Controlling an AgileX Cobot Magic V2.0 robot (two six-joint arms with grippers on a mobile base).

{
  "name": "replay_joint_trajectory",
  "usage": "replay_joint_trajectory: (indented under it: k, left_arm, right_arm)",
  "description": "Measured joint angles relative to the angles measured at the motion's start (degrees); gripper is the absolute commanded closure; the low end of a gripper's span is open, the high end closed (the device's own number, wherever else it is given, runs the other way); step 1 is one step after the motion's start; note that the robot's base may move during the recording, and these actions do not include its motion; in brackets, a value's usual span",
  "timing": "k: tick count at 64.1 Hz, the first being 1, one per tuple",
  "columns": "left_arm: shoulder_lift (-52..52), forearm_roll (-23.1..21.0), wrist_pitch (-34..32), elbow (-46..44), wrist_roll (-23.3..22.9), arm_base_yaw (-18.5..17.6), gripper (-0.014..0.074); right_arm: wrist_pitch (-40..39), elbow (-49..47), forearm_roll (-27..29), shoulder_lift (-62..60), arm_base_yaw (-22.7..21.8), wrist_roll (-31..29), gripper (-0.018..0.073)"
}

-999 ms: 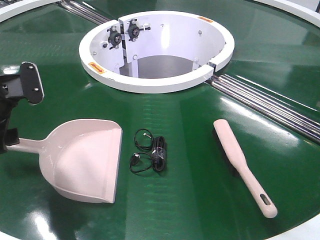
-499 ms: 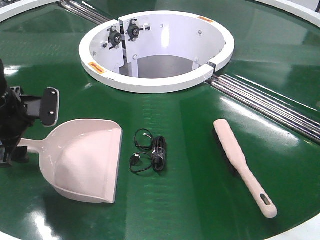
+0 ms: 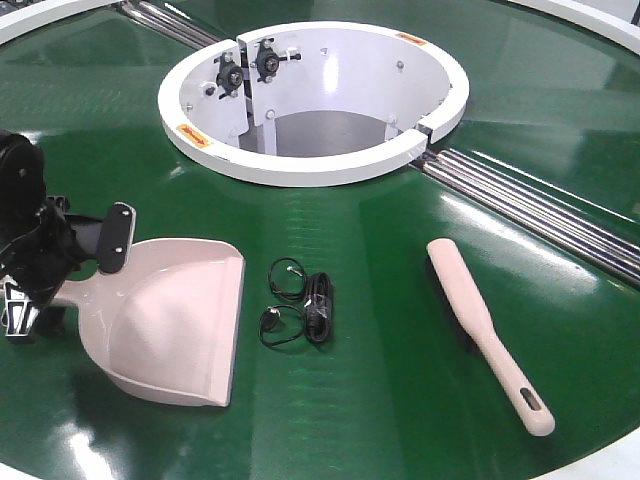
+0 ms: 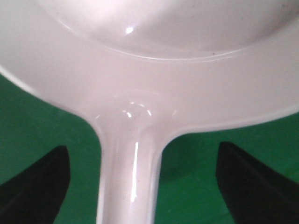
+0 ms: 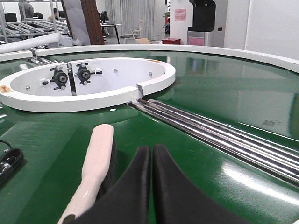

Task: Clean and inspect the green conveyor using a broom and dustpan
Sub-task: 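Lower the left gripper onto the pink dustpan handle and grasp it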

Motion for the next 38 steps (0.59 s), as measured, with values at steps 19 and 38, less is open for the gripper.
replay_joint_trajectory:
  k: [19,38]
  left_arm:
    - [3.15,1.30,-0.65,0.00,0.05,0.00,0.0222]
    - [3.80,1.87,-2.77,-0.05,0.23,0.00,0.0605]
  right_arm:
    - [0.00,0.00,0.00,0.00,0.00,0.00,0.0568]
    - [0.00,0.00,0.00,0.00,0.00,0.00,0.0568]
